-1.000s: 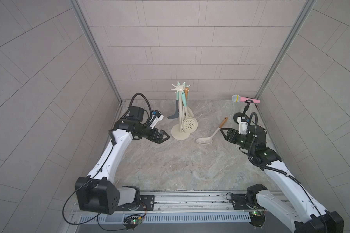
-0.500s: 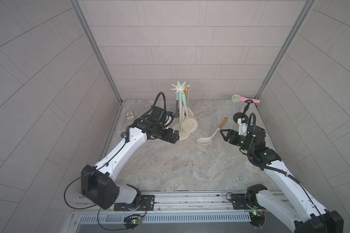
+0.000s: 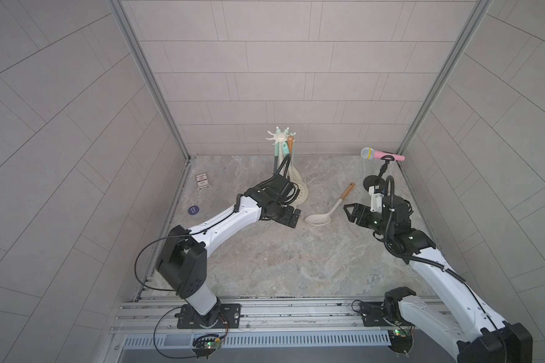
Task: Hang the skimmer on the kitchen utensil rack
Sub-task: Pick up the skimmer from the center of the board.
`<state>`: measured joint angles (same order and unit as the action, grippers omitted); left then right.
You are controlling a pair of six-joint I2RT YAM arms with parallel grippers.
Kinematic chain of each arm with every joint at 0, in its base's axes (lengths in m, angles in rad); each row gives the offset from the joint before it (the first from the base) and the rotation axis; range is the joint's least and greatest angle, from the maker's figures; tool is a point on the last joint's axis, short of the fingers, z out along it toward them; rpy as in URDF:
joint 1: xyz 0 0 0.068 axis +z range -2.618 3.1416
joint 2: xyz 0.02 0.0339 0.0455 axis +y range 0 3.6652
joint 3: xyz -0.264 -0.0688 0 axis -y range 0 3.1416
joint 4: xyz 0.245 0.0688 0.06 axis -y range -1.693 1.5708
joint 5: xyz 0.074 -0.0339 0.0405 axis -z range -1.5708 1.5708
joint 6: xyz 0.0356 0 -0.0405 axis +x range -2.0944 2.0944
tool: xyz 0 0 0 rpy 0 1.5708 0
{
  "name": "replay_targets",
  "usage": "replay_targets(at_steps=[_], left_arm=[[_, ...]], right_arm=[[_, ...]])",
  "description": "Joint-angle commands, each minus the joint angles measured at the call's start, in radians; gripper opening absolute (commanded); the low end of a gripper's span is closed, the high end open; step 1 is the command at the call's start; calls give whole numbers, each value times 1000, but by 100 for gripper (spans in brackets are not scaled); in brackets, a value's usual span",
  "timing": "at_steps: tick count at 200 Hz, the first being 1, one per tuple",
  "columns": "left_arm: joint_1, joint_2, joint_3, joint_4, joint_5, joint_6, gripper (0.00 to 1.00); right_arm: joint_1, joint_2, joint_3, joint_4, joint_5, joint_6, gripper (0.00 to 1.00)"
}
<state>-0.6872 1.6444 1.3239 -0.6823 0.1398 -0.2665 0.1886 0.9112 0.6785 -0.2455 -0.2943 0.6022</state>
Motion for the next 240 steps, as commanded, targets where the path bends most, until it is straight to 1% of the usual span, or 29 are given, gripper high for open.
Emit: replay_targets(at_steps=[1, 15, 27, 51, 72, 85, 118, 138, 153, 204, 230, 240], left_arm=[[-39, 18, 21, 73, 7, 15, 95], [-83, 18, 4, 98, -19, 105, 93], [-131, 4, -31, 129, -84, 157, 92], [-182, -21, -100, 179, -111, 198, 92], [-184, 5, -112, 194, -104, 229, 92], [-184, 32, -109, 212, -118, 276, 90], [-184, 84, -97, 286, -155, 388, 89], [-184, 112, -87, 316, -146, 446, 88], [-185, 131, -74, 323, -128, 477, 85], [-184, 163, -55, 366, -93, 532, 79], [-184, 188, -46, 384, -71, 554, 78], [-184, 200, -42, 389, -59, 563, 76]], right_arm=[[-10, 0, 0, -9, 20, -31, 83], [-16, -4, -7, -6, 16, -40, 82], [-21, -7, -12, -7, 15, -44, 82], [-32, -6, -18, -2, 8, -49, 82], [-35, 1, -20, 15, -9, -40, 81], [-35, 3, -24, 27, -23, -30, 81], [-35, -6, -28, 35, -30, -23, 80], [-34, -13, -29, 35, -26, -25, 80], [-34, -13, -28, 34, -23, -25, 80], [-34, 2, -26, 40, -21, -28, 80], [-35, 10, -28, 44, -20, -30, 79], [-35, 13, -29, 45, -19, -31, 79]])
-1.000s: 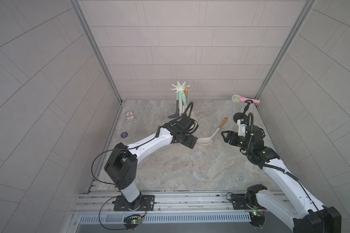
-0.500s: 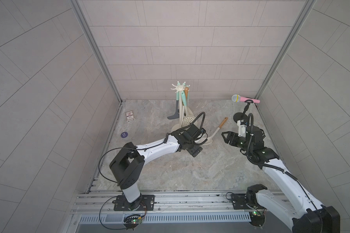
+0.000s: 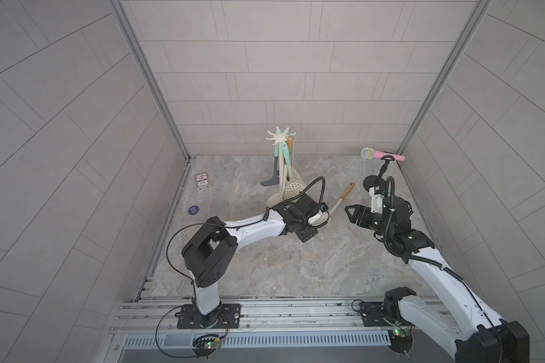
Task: Hang the skimmer on the kitchen utensil rack
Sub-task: Pick up the skimmer from the center of the board.
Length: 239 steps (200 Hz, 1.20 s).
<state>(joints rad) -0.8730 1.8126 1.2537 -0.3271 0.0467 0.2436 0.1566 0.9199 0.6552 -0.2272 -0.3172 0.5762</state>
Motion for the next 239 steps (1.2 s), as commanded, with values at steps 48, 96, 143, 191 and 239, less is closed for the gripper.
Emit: replay_targets(at_steps=[48, 96, 143, 191, 239], left_arm=[[0, 92, 48, 69, 35, 85, 71], [-1, 134, 85, 80, 39, 106, 49], [-4, 121, 84, 80, 34, 105, 12], [-4, 63, 51, 86, -13, 102, 0], [-14, -10, 33, 77, -12, 134, 0]], right_arm=[[-5, 13, -6, 33, 8, -12, 79], [-6, 18, -8, 35, 10, -15, 79], [-14, -2, -15, 34, 3, -3, 79], [-25, -29, -23, 17, -8, 31, 79], [-25, -27, -20, 11, -17, 48, 79]])
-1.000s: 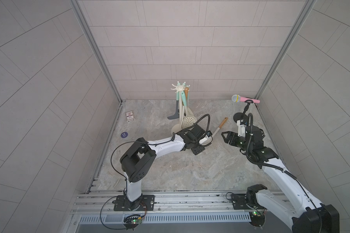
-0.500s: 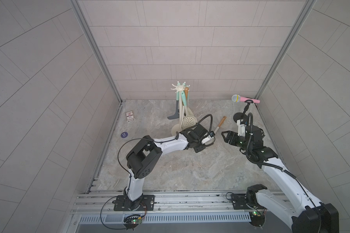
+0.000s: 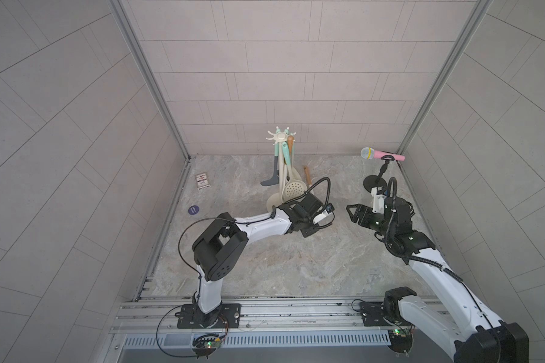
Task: Hang the skimmer on the kitchen utensil rack
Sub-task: Pick up the skimmer from the center of the board.
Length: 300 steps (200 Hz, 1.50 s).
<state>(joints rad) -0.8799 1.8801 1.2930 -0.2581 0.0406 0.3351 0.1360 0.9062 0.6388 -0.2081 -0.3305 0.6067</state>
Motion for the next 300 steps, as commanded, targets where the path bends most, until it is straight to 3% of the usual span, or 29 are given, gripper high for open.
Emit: replay_targets(at_steps=[1, 50, 110, 149, 227, 300], left_arm=[[-7, -79, -8, 7, -5, 44, 0], [-39, -174, -53, -23, 69, 155, 0], [-105, -287, -128, -40, 29, 199, 0], [-168, -364, -157, -61, -72, 277, 0], [-271, -387, -143, -122, -260, 357, 0], [-291, -407, -140, -125, -315, 350, 0]], right_arm=[[-5, -15, -3, -9, -4, 18, 79], [-6, -8, 6, -27, -9, 23, 79], [-5, 26, 5, 72, -109, 82, 79], [-6, 72, 26, 136, -163, 136, 79], [-5, 181, 60, 301, -233, 222, 78], [-4, 363, 77, 469, -267, 304, 68]])
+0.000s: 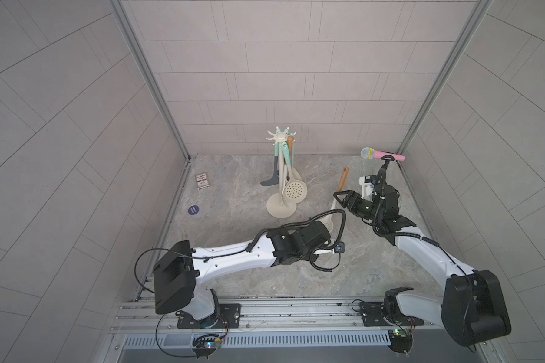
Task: Hang the skimmer on the kitchen utensil rack
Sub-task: Pick up the skimmer from the center of the board.
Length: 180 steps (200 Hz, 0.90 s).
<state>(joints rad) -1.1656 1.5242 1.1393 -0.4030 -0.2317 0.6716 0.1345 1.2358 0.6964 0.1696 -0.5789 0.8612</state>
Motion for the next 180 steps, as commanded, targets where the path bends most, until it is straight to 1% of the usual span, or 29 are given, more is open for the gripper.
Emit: replay_targets(at_steps=[1, 14, 28, 44, 85, 92, 125, 137, 153, 166, 177, 180], left_arm=[[-5, -52, 13, 21, -43, 14, 0], [-8, -55, 12, 18, -44, 11, 0], [-9, -58, 10, 17, -42, 8, 0], [-10, -62, 8, 13, -39, 7, 0], [-16, -62, 13, 9, -34, 3, 0], [-17, -61, 14, 7, -34, 4, 0], [-20, -60, 16, 6, -35, 2, 0], [-22, -60, 16, 6, -36, 0, 0], [-22, -57, 18, 6, -32, -4, 0], [-27, -50, 31, 6, -35, -10, 0], [-27, -46, 41, 7, -41, -13, 0], [-28, -44, 42, 7, -45, -15, 2]], right_arm=[[-3, 34, 19, 93, -20, 52, 67], [-2, 54, 9, 131, -23, 68, 65], [-1, 72, 5, 160, -31, 77, 57], [-2, 92, 5, 199, -49, 91, 52], [1, 138, 3, 315, -82, 160, 50], [1, 144, 4, 330, -84, 169, 48], [2, 175, 6, 379, -91, 202, 28], [2, 191, 5, 403, -99, 215, 19], [3, 211, 3, 445, -116, 237, 11], [2, 228, -1, 484, -126, 256, 2], [3, 238, -3, 504, -132, 266, 0], [2, 240, -4, 507, -135, 268, 0]])
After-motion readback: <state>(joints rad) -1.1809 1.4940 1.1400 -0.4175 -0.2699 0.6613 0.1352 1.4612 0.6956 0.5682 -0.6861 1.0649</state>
